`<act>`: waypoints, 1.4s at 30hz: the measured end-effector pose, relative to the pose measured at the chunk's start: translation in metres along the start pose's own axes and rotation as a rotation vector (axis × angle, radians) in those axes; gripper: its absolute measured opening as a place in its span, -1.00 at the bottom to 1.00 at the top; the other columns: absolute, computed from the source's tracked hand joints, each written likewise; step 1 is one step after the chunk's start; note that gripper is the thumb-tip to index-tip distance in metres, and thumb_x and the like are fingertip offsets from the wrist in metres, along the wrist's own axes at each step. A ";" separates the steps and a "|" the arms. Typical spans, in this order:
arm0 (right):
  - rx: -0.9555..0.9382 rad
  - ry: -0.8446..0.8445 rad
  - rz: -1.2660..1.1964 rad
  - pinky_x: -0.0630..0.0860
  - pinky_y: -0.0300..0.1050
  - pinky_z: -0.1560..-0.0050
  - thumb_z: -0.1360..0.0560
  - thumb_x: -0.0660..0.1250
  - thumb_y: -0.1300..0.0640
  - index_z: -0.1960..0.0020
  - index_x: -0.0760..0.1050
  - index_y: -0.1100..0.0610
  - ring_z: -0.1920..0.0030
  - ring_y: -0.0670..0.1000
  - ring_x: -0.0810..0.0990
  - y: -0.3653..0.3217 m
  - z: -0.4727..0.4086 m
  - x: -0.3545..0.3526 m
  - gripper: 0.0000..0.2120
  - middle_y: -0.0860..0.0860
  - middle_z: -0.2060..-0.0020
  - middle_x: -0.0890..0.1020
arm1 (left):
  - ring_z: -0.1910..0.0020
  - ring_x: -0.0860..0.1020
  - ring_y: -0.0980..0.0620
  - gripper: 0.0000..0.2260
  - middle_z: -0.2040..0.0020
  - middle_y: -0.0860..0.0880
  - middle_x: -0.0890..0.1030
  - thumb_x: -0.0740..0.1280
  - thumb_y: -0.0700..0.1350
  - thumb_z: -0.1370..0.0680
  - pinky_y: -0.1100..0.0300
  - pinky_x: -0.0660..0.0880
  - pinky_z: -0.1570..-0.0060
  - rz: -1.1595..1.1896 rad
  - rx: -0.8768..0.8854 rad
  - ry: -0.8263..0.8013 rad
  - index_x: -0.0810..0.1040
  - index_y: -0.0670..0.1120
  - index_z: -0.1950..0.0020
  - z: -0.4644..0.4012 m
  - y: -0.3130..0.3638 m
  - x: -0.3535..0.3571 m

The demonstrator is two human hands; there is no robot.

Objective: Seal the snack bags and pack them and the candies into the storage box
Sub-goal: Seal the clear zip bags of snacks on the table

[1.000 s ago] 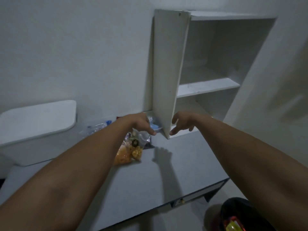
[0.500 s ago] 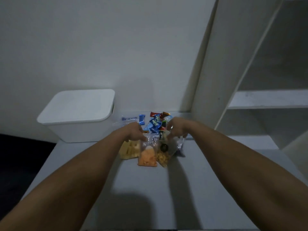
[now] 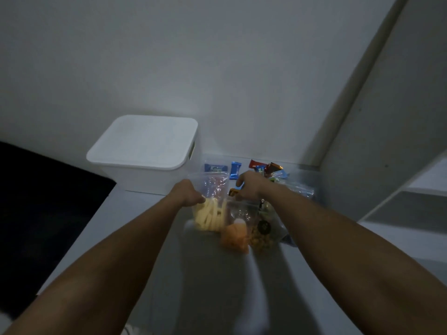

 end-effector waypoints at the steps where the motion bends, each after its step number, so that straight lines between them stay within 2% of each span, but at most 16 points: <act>1: -0.002 0.000 -0.006 0.52 0.06 -0.20 -0.45 0.44 0.03 -0.26 0.49 0.27 -0.16 0.15 0.56 -0.003 -0.005 0.002 -0.52 0.20 -0.19 0.56 | -0.17 0.54 -0.15 -0.61 -0.21 -0.21 0.56 0.47 -0.13 -0.44 0.08 0.49 -0.14 0.028 -0.009 0.000 0.54 -0.24 -0.21 -0.003 -0.004 -0.001; 4: -0.008 0.003 -0.033 0.50 -0.01 -0.23 -0.46 0.43 0.06 -0.38 0.39 0.22 -0.21 0.14 0.54 -0.011 -0.019 0.004 -0.45 0.17 -0.24 0.54 | -0.14 0.54 -0.14 -0.63 -0.12 -0.16 0.56 0.47 -0.17 -0.44 0.06 0.51 -0.14 0.112 -0.033 -0.015 0.53 -0.23 -0.20 -0.011 -0.014 -0.003; 8: 0.033 0.050 -0.061 0.52 -0.04 -0.16 -0.45 0.43 0.10 -0.36 0.39 0.21 -0.17 0.13 0.55 -0.021 -0.037 0.009 -0.46 0.16 -0.23 0.54 | 0.00 0.59 -0.10 -0.63 -0.01 -0.14 0.62 0.51 -0.13 -0.31 0.04 0.57 -0.06 0.253 -0.028 -0.020 0.58 -0.22 -0.05 -0.031 -0.032 -0.003; 10: 0.053 0.071 -0.107 0.53 -0.02 -0.14 -0.43 0.45 0.13 -0.34 0.39 0.19 -0.15 0.13 0.56 -0.029 -0.044 0.010 -0.47 0.16 -0.21 0.55 | 0.08 0.56 -0.08 -0.77 0.10 -0.12 0.58 0.48 -0.24 -0.36 0.09 0.55 0.02 0.327 -0.024 -0.022 0.55 -0.16 0.02 -0.033 -0.036 -0.008; 13: 0.078 0.081 -0.207 0.52 -0.04 -0.14 -0.45 0.44 0.18 -0.37 0.35 0.19 -0.17 0.16 0.56 -0.040 -0.052 0.014 -0.47 0.17 -0.22 0.54 | 0.22 0.53 -0.01 -0.78 0.19 -0.09 0.55 0.42 -0.36 -0.39 0.16 0.50 0.19 0.475 -0.023 -0.064 0.49 -0.14 0.08 -0.039 -0.039 -0.011; 17: 0.115 0.180 -0.247 0.56 -0.08 -0.07 -0.47 0.41 0.25 -0.39 0.35 0.21 -0.12 0.16 0.58 -0.046 -0.056 0.021 -0.47 0.18 -0.22 0.55 | 0.15 0.54 -0.09 -0.69 0.12 -0.17 0.57 0.43 -0.21 -0.24 0.13 0.49 0.16 0.582 -0.070 0.008 0.50 -0.20 0.05 -0.047 -0.052 -0.009; 21: 0.139 0.250 -0.286 0.62 -0.07 0.14 -0.50 0.30 0.35 -0.36 0.41 0.20 0.05 0.13 0.64 -0.049 -0.054 0.025 -0.57 0.20 -0.10 0.60 | -0.06 0.54 -0.13 -0.58 -0.05 -0.11 0.53 0.42 -0.27 -0.38 0.10 0.49 -0.08 0.656 -0.120 0.056 0.50 -0.21 -0.24 -0.048 -0.064 -0.010; 22: 0.131 0.263 -0.283 0.63 -0.04 0.14 -0.49 0.29 0.36 -0.30 0.45 0.19 0.09 0.12 0.64 -0.051 -0.052 0.026 -0.61 0.19 -0.06 0.62 | -0.09 0.55 -0.15 -0.58 -0.09 -0.12 0.54 0.42 -0.26 -0.39 0.07 0.51 -0.12 0.681 -0.136 0.058 0.51 -0.19 -0.24 -0.048 -0.067 -0.010; 25: 0.095 0.314 -0.282 0.64 0.04 0.09 -0.49 0.30 0.37 -0.14 0.55 0.18 0.16 0.08 0.64 -0.055 -0.041 0.029 -0.75 0.17 0.03 0.65 | 0.01 0.61 -0.17 -0.80 0.04 -0.13 0.60 0.44 -0.20 -0.39 -0.04 0.56 -0.06 0.752 -0.137 0.079 0.57 -0.12 0.01 -0.040 -0.075 -0.011; 28: 0.072 0.345 -0.326 0.65 0.06 0.07 -0.50 0.33 0.36 -0.11 0.57 0.19 0.15 0.07 0.65 -0.059 -0.027 0.034 -0.79 0.15 0.06 0.65 | 0.01 0.63 -0.19 -0.50 -0.02 -0.20 0.65 0.50 -0.08 -0.32 -0.08 0.57 -0.05 0.820 -0.142 0.097 0.54 -0.18 -0.22 -0.036 -0.085 -0.006; 29: 0.063 0.355 -0.343 0.66 0.01 0.11 -0.51 0.33 0.35 -0.13 0.56 0.20 0.16 0.06 0.65 -0.061 -0.022 0.035 -0.78 0.14 0.05 0.66 | 0.00 0.63 -0.19 -0.48 -0.03 -0.21 0.65 0.52 -0.05 -0.32 -0.10 0.58 -0.07 0.831 -0.138 0.109 0.54 -0.18 -0.23 -0.034 -0.088 -0.006; 32: 0.038 0.358 -0.384 0.63 -0.14 0.23 -0.52 0.32 0.34 -0.20 0.53 0.21 0.17 0.02 0.67 -0.067 -0.010 0.038 -0.74 0.13 0.04 0.67 | 0.04 0.64 -0.17 -0.49 0.04 -0.17 0.67 0.54 0.09 -0.25 -0.16 0.58 -0.05 0.864 -0.126 0.172 0.60 -0.15 -0.09 -0.027 -0.096 -0.007; 35: -0.008 0.361 -0.392 0.66 -0.01 0.10 -0.51 0.33 0.35 -0.22 0.55 0.21 0.12 0.03 0.68 -0.072 -0.001 0.045 -0.72 0.13 0.04 0.68 | 0.09 0.66 -0.13 -0.37 0.09 -0.13 0.68 0.52 0.26 -0.10 -0.14 0.60 -0.02 0.891 -0.133 0.229 0.62 -0.14 0.01 -0.025 -0.102 -0.004; 37: -0.040 0.363 -0.363 0.65 -0.05 0.06 -0.52 0.33 0.33 -0.22 0.56 0.19 0.12 -0.01 0.67 -0.074 0.003 0.054 -0.72 0.10 0.02 0.68 | 0.09 0.66 -0.12 -0.32 0.09 -0.12 0.67 0.49 0.32 -0.05 -0.12 0.60 -0.01 0.894 -0.157 0.237 0.61 -0.12 0.03 -0.024 -0.104 -0.002; 39: -0.060 0.359 -0.352 0.60 -0.25 0.07 -0.53 0.31 0.31 -0.21 0.55 0.20 0.09 -0.05 0.66 -0.075 0.008 0.061 -0.74 0.08 0.00 0.67 | 0.09 0.65 -0.12 -0.36 0.09 -0.11 0.66 0.50 0.31 -0.06 -0.11 0.61 0.00 0.891 -0.146 0.229 0.57 -0.09 0.05 -0.019 -0.102 -0.002; 42: -0.111 0.372 -0.337 0.56 -0.35 0.11 -0.53 0.32 0.30 -0.17 0.58 0.22 0.03 -0.01 0.67 -0.077 0.013 0.069 -0.77 0.11 0.00 0.68 | 0.09 0.64 -0.12 -0.59 0.09 -0.11 0.63 0.57 0.16 -0.19 -0.11 0.61 0.02 0.874 -0.145 0.239 0.47 0.02 0.17 -0.011 -0.098 -0.002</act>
Point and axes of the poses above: each hand's wrist, its own z-axis away from the middle knuckle, its own x-axis out of the palm, y = z × x, the point moved 1 cm from there along -z, towards the middle knuckle
